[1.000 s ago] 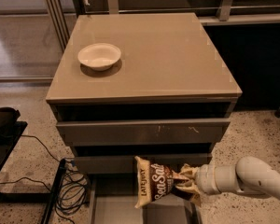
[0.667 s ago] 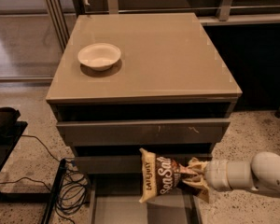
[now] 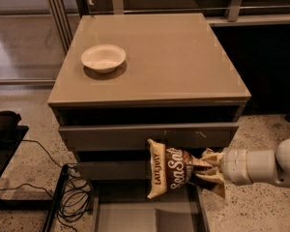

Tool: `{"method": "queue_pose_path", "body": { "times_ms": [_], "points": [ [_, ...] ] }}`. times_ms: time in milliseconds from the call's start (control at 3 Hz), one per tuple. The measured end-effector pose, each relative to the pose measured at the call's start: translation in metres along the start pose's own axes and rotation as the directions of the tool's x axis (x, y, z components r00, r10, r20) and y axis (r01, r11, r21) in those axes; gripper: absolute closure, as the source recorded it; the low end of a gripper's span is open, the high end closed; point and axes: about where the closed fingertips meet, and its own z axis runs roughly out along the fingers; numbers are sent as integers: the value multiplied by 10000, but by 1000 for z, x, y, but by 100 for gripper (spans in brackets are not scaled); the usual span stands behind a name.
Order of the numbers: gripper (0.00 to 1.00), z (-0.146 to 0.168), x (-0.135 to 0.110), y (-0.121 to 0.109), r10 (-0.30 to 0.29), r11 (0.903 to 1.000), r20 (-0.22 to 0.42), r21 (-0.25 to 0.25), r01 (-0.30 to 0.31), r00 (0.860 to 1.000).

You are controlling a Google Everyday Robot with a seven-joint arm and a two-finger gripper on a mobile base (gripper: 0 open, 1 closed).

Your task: Pick brown chip bag from bottom drawer and place on counter

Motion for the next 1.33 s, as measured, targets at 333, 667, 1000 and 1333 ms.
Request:
{"method": "queue_pose_path", "body": {
  "times_ms": [333, 667, 1000, 1333],
  "points": [
    [100, -22, -23, -7, -552, 9984, 26, 85, 552, 9985],
    [100, -58, -67, -20, -1440, 9895, -36, 122, 1440, 9896],
    [100, -95, -111, -32, -2210, 9751, -94, 175, 2211, 9752],
    [100, -126, -152, -41, -2869, 9572, -47, 382, 2869, 9579]
  ]
}}
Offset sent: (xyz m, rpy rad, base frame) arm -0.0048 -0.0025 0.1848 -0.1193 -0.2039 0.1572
